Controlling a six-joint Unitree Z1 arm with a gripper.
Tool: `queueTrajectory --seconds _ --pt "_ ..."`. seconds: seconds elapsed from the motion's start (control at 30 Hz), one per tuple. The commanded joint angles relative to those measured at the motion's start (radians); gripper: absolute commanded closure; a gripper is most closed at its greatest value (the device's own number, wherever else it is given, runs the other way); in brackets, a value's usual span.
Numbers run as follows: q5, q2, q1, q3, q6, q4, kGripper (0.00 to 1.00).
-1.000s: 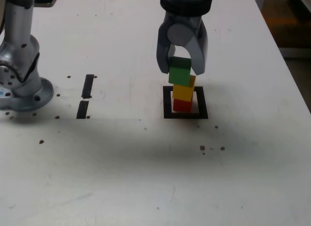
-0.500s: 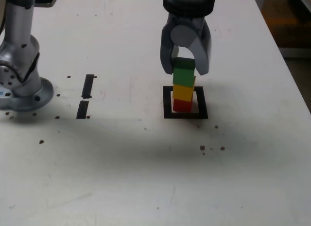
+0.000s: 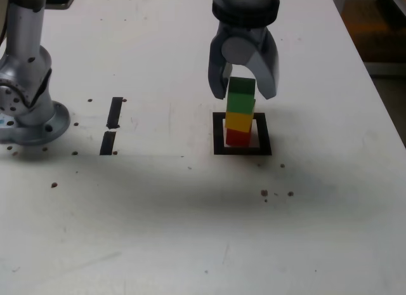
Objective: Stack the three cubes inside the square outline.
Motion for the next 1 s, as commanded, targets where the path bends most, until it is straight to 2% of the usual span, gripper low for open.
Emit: queueTrajectory --seconds 0.0,0.2,0.4,0.67,0.87,0.97 --pt "0.0 -0.01 -0.002 0.003 0.009 -0.01 0.22" --pt "0.005 -0.034 -0.002 0.026 0.045 -0.084 0.1" --pt "0.032 -0.113 0.001 0.085 0.052 -0.174 0.08" --pt "0.065 -0.247 0.04 0.17 0.051 -0.184 0.08" --pt "0.078 -0.293 0.05 0.193 0.062 -0.192 0.08" --pt "0.074 -0.303 0.048 0.209 0.069 -0.211 0.08"
